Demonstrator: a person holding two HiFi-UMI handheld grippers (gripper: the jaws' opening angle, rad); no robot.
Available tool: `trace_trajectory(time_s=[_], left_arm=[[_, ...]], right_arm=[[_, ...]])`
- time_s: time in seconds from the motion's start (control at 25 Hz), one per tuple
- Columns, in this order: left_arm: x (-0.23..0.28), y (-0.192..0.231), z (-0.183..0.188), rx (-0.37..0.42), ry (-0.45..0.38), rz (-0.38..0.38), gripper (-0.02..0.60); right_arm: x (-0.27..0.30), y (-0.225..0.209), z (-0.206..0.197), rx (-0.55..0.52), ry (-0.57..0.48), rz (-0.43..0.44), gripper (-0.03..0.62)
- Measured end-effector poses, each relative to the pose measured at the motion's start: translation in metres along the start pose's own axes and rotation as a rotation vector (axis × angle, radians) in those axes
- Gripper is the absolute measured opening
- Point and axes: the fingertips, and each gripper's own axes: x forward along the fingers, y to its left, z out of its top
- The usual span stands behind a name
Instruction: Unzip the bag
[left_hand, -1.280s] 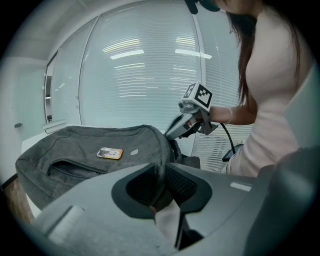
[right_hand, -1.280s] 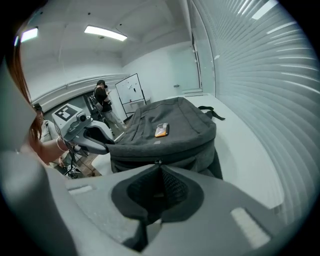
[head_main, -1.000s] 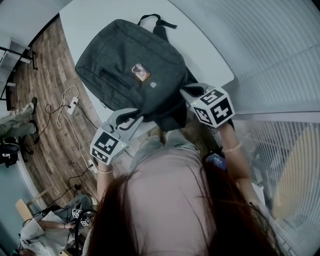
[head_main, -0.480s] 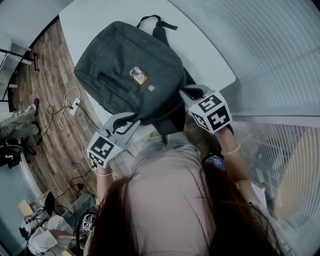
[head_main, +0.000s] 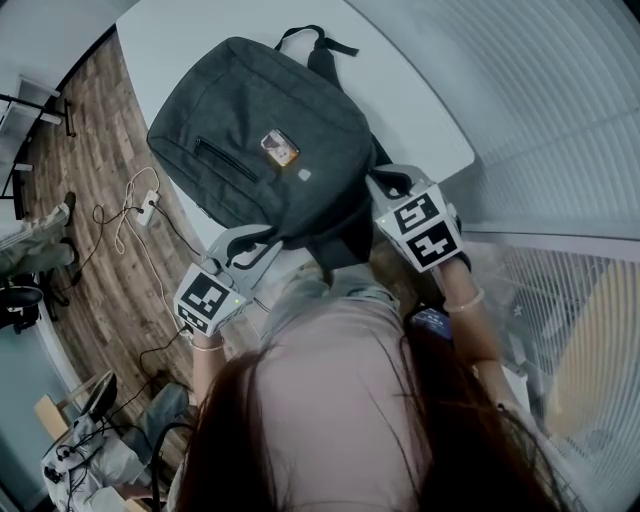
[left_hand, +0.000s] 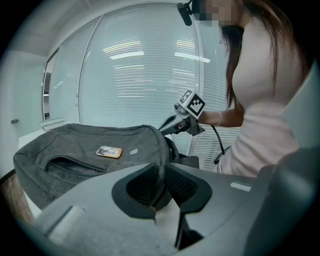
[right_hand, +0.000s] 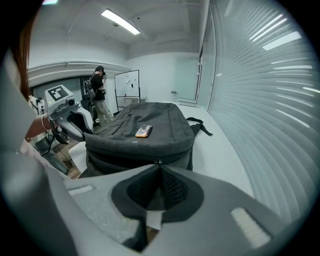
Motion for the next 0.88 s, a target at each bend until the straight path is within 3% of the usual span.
trace_trajectory(time_s=[0.28,0.48,0.64,0.88], left_arm=[[-0.0006,-0.0009,-0.0013,-0.007,0.003,-0.017,0.071],[-0.0008,-0.0018,0.0001,-0.020,-0.006,-0.033,0.071],[0.0019,-0.0011,-0.0033,-0.020,-0.004,-0.037,0.071],[0.0036,-0.0013,-0.0083,-0.018,0.003,-0.040,0.072]], right_arm=[[-0.0021,-0.0057,0.0020,0.031,0.003,0.015,0.008],[-0.0067,-0.0059,0.0061,0.149,0.009,0.139,0.008],[-0.0058,-0.0056,0.0084,0.183,0.031,0.201,0.008],[-0.0055,-0.0034,0.0093,0.151,0.083,0.211,0.008]])
